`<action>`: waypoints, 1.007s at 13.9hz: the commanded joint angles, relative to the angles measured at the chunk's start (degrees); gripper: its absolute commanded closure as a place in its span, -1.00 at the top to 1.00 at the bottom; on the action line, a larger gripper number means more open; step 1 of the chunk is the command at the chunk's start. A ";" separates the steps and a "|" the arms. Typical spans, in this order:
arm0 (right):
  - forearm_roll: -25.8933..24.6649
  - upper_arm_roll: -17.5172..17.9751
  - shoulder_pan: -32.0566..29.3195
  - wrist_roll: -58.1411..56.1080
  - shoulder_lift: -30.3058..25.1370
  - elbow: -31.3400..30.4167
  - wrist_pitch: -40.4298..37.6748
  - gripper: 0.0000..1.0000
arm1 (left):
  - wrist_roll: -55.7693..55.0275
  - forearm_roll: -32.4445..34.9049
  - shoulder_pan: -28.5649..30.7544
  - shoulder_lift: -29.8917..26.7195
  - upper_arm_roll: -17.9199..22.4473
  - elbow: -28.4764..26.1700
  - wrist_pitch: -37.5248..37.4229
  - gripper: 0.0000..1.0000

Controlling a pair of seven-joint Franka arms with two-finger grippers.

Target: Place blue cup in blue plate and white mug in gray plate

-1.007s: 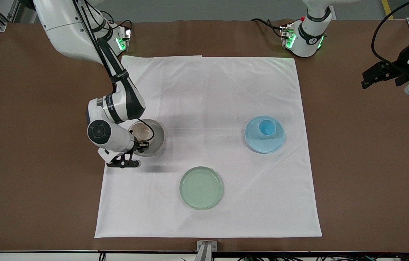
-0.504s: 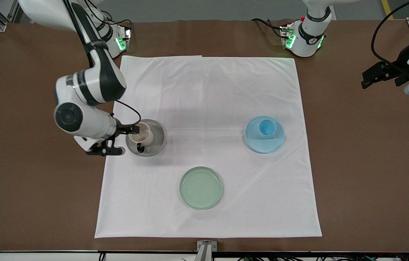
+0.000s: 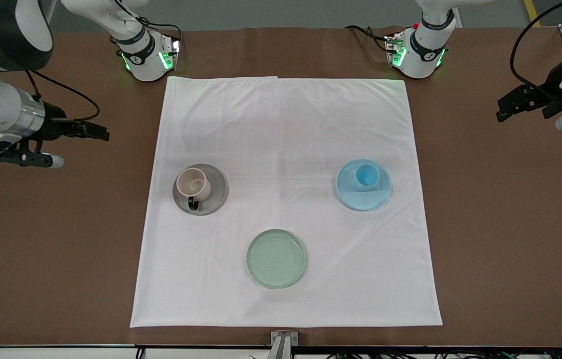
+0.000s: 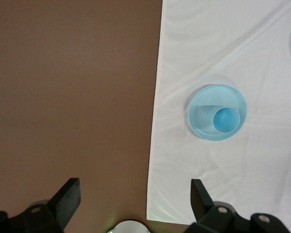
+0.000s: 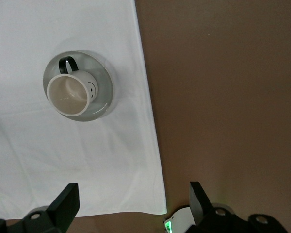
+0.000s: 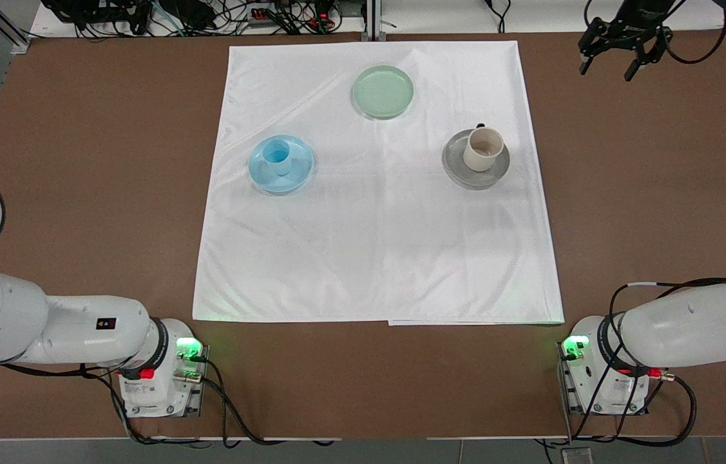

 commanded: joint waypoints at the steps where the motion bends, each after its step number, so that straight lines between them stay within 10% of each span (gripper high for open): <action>1: -0.72 0.98 -4.91 -4.40 -2.51 -2.92 0.69 1.00 | -0.02 -0.37 -0.08 -1.10 -0.07 -0.69 0.48 1.00; 14: -4.32 1.07 -7.56 -6.87 0.03 14.21 4.03 1.00 | 0.25 -0.11 0.27 -4.18 -1.48 -5.35 4.70 1.00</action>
